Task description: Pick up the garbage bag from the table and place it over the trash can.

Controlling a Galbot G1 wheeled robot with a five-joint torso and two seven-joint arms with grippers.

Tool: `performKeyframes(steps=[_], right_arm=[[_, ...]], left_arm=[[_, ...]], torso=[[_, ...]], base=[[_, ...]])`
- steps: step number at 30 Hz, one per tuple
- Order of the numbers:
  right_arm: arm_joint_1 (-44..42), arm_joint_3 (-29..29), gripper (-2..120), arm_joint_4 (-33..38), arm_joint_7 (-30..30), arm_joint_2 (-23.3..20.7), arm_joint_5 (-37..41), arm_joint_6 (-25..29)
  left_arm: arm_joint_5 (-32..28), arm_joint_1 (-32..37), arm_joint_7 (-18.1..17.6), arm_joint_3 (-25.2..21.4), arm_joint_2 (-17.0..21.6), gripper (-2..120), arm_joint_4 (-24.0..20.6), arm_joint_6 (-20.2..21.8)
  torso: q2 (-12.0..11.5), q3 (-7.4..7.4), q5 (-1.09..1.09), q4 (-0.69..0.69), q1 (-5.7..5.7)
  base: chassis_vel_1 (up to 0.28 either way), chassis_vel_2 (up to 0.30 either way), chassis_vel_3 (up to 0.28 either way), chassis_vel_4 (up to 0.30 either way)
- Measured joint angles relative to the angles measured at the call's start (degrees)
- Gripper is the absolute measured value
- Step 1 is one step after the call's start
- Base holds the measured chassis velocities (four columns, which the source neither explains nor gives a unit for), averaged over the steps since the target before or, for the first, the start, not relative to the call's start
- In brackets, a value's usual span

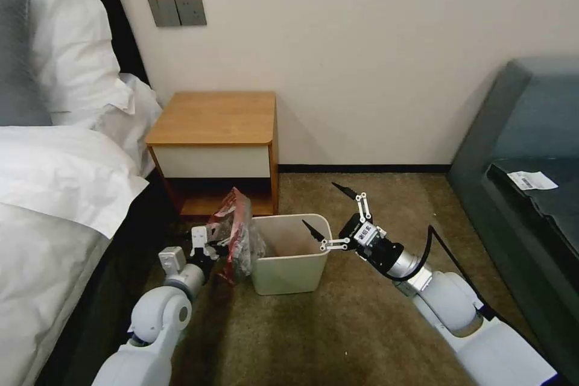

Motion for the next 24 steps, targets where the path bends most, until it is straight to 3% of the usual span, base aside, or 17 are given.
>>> performKeyframes(steps=[14,24], right_arm=[[-1.2,0.4,100,-0.2,-0.2,0.7,-0.3,0.6],[-1.5,0.8,100,-0.3,-0.2,0.7,-0.4,0.9]], left_arm=[[0.4,-1.1,-1.5,0.4,-1.1,99,2.0,0.2],[-1.1,-1.6,-2.3,0.9,-1.6,93,2.6,4.7]], torso=[[0.0,0.00,0.00,0.00,0.00],[0.0,0.00,0.00,0.00,0.00]], base=[[0.000,0.000,0.000,0.000],[0.000,0.000,0.000,0.000]])
